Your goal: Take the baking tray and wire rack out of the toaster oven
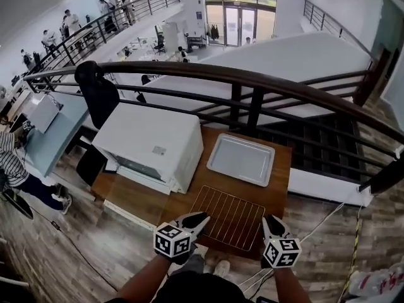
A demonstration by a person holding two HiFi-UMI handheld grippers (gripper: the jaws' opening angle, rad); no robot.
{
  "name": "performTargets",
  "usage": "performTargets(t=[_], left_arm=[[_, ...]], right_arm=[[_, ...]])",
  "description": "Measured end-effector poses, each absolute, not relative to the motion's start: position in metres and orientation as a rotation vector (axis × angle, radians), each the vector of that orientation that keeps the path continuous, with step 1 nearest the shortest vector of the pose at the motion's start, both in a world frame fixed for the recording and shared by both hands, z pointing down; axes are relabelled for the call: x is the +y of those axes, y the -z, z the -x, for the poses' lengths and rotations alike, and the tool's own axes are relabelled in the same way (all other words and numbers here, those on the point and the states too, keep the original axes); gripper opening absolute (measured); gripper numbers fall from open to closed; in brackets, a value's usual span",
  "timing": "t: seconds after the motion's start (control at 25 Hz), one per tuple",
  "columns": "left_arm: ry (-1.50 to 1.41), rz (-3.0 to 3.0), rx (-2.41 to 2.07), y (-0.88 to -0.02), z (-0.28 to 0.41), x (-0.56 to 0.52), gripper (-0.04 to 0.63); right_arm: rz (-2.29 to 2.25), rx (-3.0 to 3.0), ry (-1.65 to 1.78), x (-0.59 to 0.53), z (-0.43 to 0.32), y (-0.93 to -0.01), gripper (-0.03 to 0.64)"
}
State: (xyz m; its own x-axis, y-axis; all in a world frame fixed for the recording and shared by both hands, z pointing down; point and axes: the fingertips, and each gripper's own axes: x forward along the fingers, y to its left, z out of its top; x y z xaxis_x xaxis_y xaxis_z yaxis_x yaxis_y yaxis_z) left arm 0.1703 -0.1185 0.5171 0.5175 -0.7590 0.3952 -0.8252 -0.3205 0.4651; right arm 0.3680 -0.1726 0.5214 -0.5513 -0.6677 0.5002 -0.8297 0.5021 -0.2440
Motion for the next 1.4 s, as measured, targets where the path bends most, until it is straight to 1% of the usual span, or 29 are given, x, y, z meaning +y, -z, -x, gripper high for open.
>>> performTargets(t=[0.08, 0.24, 0.36, 0.52, 0.76, 1.04, 1.4], left_arm=[[-0.035, -2.119, -1.393, -0.498, -0.155, -0.113, 0.048], [0.082, -2.085, -1.583, -0.472, -0.119, -0.095, 0.028], [0.102, -2.068, -1.697, -0.462, -0.086, -0.080, 0.026], [0.086, -2.100, -1.765, -0.451, -0.052, -0.067, 0.026], [0.089, -2.165, -1.790, -0.433, -0.010, -0.064, 0.026], [0.031, -2.247, -1.815, -0.428, 0.007, -0.062, 0.023], [0.068, -2.290, -1.843, -0.418, 0.017, -0.056, 0.023]], right_arm=[[-1.255, -2.456, -0.627, -0.173, -0.367, -0.508, 0.069], [-1.257, -2.490, -0.600, -0.165, -0.368, -0.497, 0.040], [-1.269, -2.498, -0.539, -0.156, -0.370, -0.490, 0.025], [-1.362, -2.504, -0.525, -0.154, -0.373, -0.474, 0.020], [-1.432, -2.558, -0.493, -0.150, -0.346, -0.443, 0.015], [-1.453, -2.587, -0.450, -0.137, -0.311, -0.427, 0.009], [-1.433, -2.579, -0.364, -0.124, -0.294, -0.426, -0.002]])
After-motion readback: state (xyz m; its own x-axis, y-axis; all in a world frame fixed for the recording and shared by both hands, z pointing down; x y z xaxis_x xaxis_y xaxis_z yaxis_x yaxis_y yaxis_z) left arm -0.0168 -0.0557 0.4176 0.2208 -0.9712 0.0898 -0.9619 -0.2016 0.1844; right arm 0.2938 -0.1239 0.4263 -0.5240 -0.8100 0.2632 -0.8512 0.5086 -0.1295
